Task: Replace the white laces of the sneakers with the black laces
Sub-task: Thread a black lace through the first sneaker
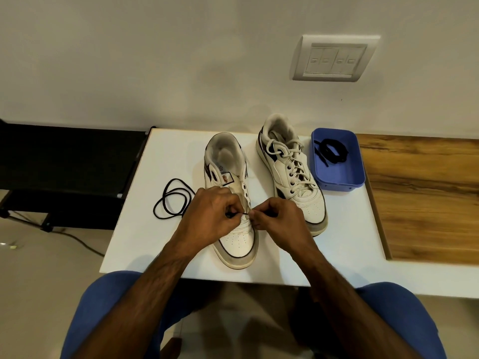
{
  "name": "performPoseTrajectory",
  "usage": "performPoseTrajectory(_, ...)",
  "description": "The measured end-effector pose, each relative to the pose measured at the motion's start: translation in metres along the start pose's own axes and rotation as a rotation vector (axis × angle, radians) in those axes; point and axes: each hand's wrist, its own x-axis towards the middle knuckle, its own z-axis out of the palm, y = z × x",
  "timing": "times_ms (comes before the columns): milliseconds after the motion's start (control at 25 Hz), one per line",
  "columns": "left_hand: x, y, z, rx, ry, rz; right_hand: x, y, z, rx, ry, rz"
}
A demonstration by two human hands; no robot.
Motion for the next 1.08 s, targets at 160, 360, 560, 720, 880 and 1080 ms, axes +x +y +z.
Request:
performPoseTrajectory(160,0.001,-0.001,0.001,-0.074,0.01,-0.053,-0.001,0.0,0.0,0.003,-0.008,-0.008)
performPoseTrajectory(360,0.002,0.004,0.003,-0.08,0.022,-0.073,0.001,0.0,-0.007,0.063,-0.063,0.031)
performPoseTrajectory(560,0.0,0.007,0.005,-0.14,0.03,-0.16,0.002,-0.001,-0.014,0.25,-0.117,0.125)
performPoseTrajectory(720,0.0,0.008,0.007,-0.202,0.034,-0.251,0.001,-0.001,-0.015,0.263,-0.141,0.116)
performPoseTrajectory(880,0.001,0.009,0.01,-0.119,0.013,-0.257,0.0,-0.001,-0.013,0.137,-0.125,0.043)
performPoseTrajectory(1080,0.0,0.003,0.013,-0.111,0.034,-0.194,-0.001,-0.001,-0.013,-0.003,-0.116,-0.06)
